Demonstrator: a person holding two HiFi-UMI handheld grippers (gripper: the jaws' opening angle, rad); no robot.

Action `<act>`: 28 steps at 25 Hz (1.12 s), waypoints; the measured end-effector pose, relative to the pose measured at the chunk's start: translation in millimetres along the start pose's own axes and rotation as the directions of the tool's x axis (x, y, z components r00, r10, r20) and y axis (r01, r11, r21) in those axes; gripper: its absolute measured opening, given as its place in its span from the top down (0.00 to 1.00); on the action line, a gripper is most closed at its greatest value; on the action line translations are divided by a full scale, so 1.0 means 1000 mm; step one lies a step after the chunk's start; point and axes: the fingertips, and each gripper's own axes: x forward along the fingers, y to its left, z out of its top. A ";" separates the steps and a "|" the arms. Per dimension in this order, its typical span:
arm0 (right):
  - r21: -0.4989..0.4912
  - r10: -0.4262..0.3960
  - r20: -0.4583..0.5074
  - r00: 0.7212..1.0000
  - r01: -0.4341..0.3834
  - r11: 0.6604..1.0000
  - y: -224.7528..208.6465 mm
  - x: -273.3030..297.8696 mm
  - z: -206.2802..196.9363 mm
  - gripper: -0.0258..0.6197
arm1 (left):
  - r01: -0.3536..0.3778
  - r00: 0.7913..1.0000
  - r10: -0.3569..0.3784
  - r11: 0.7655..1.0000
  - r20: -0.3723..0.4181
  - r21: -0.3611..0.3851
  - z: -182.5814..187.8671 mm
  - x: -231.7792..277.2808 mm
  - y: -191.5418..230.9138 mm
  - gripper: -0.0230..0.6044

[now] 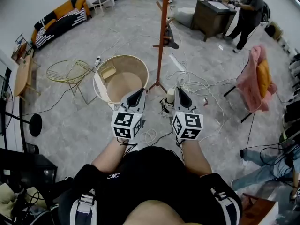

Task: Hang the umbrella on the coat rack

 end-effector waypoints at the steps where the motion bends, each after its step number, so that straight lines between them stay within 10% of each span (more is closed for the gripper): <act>1: -0.001 0.007 0.001 1.000 -0.007 1.000 -0.004 -0.001 0.000 0.93 | -0.003 1.000 0.003 1.000 0.001 0.002 0.000 0.003 -0.005 0.93; 13: -0.024 0.040 -0.005 0.999 -0.041 0.999 -0.053 0.004 0.004 0.93 | -0.020 1.000 0.020 1.000 -0.009 -0.010 -0.012 0.042 -0.043 0.93; 28: -0.018 -0.068 0.008 0.998 0.068 0.998 -0.092 0.168 0.021 0.93 | 0.083 0.996 -0.083 0.996 0.024 -0.018 0.016 0.211 0.083 0.93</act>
